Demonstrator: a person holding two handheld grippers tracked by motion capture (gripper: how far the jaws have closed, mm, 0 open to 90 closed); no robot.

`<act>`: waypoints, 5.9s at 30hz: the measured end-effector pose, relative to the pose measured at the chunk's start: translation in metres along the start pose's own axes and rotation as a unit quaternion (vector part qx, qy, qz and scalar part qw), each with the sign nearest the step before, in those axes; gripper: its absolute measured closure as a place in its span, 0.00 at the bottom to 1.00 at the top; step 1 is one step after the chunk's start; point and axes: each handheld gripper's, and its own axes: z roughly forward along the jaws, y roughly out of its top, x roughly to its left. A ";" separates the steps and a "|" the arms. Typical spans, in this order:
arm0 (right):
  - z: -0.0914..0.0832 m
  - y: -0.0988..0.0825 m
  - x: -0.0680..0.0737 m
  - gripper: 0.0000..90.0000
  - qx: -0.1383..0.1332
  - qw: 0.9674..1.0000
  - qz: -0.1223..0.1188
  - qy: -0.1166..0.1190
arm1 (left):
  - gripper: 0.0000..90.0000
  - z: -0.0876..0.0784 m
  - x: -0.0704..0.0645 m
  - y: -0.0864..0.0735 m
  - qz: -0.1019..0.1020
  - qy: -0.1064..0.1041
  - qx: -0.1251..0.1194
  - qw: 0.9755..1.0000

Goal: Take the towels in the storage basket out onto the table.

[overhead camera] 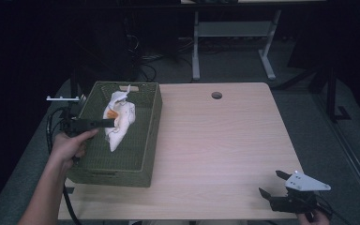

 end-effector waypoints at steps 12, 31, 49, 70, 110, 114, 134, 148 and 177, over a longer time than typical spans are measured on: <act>-0.001 0.000 0.000 0.15 0.000 1.000 -0.002 -0.002 | 0.87 0.012 -0.010 0.005 0.006 -0.022 -0.005 1.000; -0.001 0.001 0.000 0.15 -0.001 1.000 -0.002 -0.001 | 0.87 0.042 -0.036 0.014 0.033 -0.047 0.010 0.998; -0.001 -0.001 -0.005 0.15 -0.006 1.000 0.011 -0.006 | 0.87 0.074 -0.052 0.020 0.053 -0.065 0.024 0.996; 0.001 0.002 -0.002 0.15 -0.009 1.000 0.007 -0.001 | 0.87 0.114 -0.082 0.020 0.076 -0.085 0.037 0.993; 0.001 0.001 -0.004 0.15 -0.012 1.000 0.005 -0.002 | 0.86 0.209 -0.117 0.009 0.094 -0.093 0.072 0.989; 0.001 0.001 -0.005 0.15 -0.013 1.000 0.008 -0.003 | 0.86 0.220 -0.120 0.005 0.097 -0.089 0.079 0.988; -0.004 0.000 -0.007 0.15 -0.021 1.000 0.013 -0.003 | 0.86 0.288 -0.123 -0.022 0.095 -0.063 0.118 0.986; -0.003 0.001 -0.005 0.15 -0.018 1.000 0.010 -0.002 | 0.85 0.313 -0.116 -0.041 0.085 -0.040 0.140 0.986; -0.001 0.003 -0.004 0.15 -0.017 1.000 0.005 0.001 | 0.63 0.289 -0.122 -0.053 0.117 -0.025 0.111 0.987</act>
